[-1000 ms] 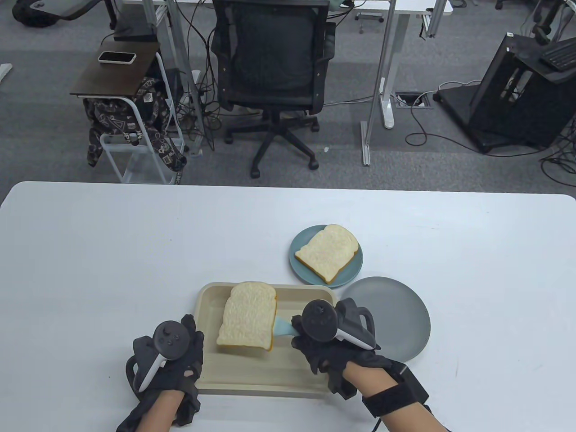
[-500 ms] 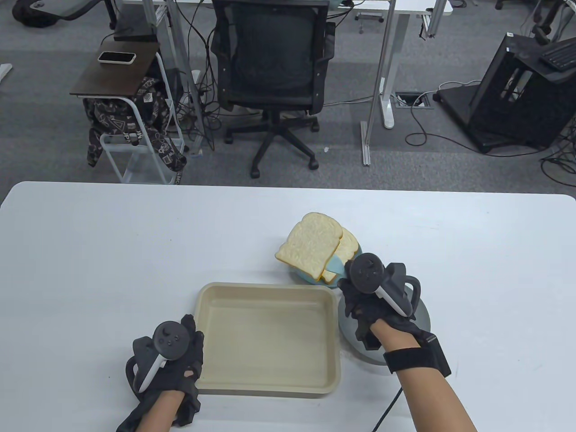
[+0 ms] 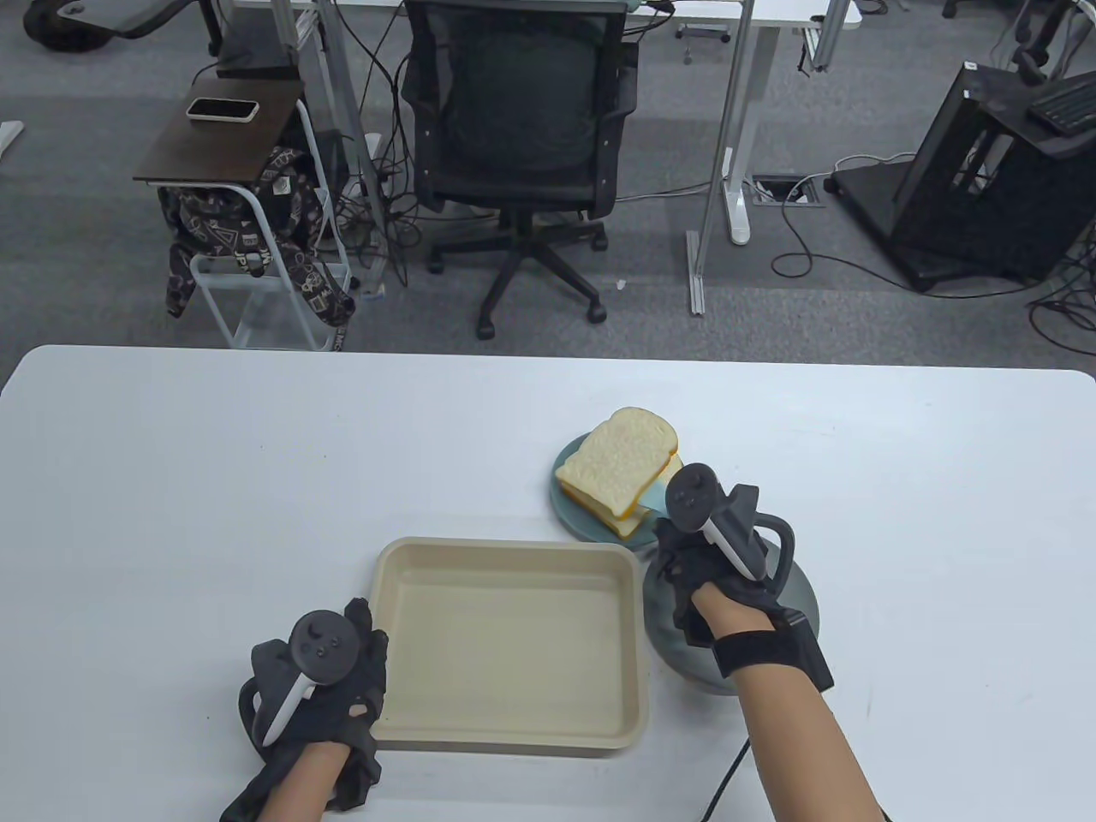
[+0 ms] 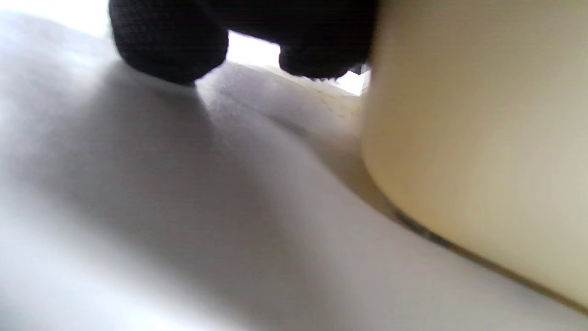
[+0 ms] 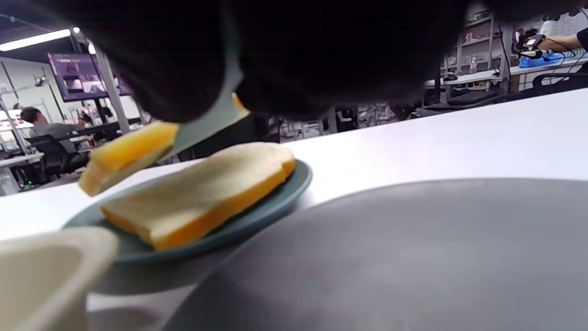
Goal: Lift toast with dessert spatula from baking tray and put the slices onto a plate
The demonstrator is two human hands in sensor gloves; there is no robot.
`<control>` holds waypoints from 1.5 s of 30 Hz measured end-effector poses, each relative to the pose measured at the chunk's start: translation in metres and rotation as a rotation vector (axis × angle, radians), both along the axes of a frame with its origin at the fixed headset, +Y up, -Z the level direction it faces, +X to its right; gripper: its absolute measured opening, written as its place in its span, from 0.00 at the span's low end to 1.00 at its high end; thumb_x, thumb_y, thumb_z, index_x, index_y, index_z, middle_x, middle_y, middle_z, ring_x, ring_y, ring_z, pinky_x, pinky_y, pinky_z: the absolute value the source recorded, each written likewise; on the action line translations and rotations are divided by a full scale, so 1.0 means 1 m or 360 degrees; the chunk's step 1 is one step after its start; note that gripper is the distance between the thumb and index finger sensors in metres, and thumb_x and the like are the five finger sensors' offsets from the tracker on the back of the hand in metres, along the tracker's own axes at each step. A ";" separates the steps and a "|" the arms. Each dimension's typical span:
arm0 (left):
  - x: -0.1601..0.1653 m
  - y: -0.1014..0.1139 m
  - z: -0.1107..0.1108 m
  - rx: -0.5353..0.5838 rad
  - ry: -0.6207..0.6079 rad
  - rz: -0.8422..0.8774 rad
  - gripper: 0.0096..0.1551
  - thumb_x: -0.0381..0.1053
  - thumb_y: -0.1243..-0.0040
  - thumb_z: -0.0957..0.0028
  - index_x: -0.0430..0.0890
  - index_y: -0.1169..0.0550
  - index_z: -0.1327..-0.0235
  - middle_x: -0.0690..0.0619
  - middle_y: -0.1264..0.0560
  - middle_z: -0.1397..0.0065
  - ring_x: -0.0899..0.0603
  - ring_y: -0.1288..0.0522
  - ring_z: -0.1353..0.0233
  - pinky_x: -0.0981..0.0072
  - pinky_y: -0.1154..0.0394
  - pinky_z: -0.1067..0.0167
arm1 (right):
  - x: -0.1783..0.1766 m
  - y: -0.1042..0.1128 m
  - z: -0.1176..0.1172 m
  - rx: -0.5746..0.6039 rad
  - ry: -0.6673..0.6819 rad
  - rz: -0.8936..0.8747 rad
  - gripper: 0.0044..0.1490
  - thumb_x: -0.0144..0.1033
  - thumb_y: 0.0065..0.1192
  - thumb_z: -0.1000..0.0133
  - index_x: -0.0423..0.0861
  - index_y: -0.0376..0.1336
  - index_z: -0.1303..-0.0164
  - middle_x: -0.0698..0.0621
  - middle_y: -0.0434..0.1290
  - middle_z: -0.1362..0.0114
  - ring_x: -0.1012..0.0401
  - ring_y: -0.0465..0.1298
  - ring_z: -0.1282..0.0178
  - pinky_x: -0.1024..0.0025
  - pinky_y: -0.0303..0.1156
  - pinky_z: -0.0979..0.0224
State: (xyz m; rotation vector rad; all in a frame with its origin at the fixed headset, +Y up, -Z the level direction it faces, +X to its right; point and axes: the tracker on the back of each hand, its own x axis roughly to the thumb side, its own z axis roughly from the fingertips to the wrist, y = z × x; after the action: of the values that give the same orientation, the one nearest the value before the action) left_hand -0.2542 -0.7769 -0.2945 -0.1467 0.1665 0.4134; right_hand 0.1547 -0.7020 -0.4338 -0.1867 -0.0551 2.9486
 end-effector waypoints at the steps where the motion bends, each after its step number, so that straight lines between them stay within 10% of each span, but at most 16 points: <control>1: 0.000 0.000 0.000 0.0000 -0.0001 0.0001 0.35 0.59 0.50 0.36 0.44 0.36 0.21 0.56 0.18 0.61 0.51 0.21 0.74 0.53 0.18 0.55 | -0.001 -0.001 -0.001 -0.0016 -0.0006 0.0028 0.35 0.45 0.71 0.54 0.40 0.70 0.40 0.43 0.83 0.60 0.60 0.82 0.84 0.68 0.81 0.89; 22: -0.001 0.000 0.000 -0.0008 0.0002 0.0014 0.35 0.59 0.50 0.36 0.44 0.36 0.21 0.56 0.18 0.60 0.51 0.21 0.74 0.54 0.18 0.54 | -0.007 0.051 -0.028 -0.0544 -0.0115 0.0200 0.36 0.46 0.74 0.56 0.42 0.70 0.39 0.43 0.82 0.57 0.58 0.82 0.82 0.65 0.82 0.86; 45: -0.001 0.000 -0.001 -0.0009 0.0000 0.0021 0.35 0.59 0.50 0.37 0.44 0.36 0.21 0.56 0.18 0.60 0.51 0.21 0.74 0.53 0.18 0.55 | 0.043 0.079 0.040 -0.0600 -0.0112 0.0378 0.36 0.46 0.72 0.54 0.40 0.70 0.39 0.42 0.82 0.58 0.59 0.82 0.83 0.67 0.82 0.88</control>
State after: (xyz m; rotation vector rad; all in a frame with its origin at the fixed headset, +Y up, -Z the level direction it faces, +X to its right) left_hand -0.2557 -0.7770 -0.2951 -0.1535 0.1668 0.4262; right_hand 0.1982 -0.6229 -0.3942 -0.3585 0.5050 3.1587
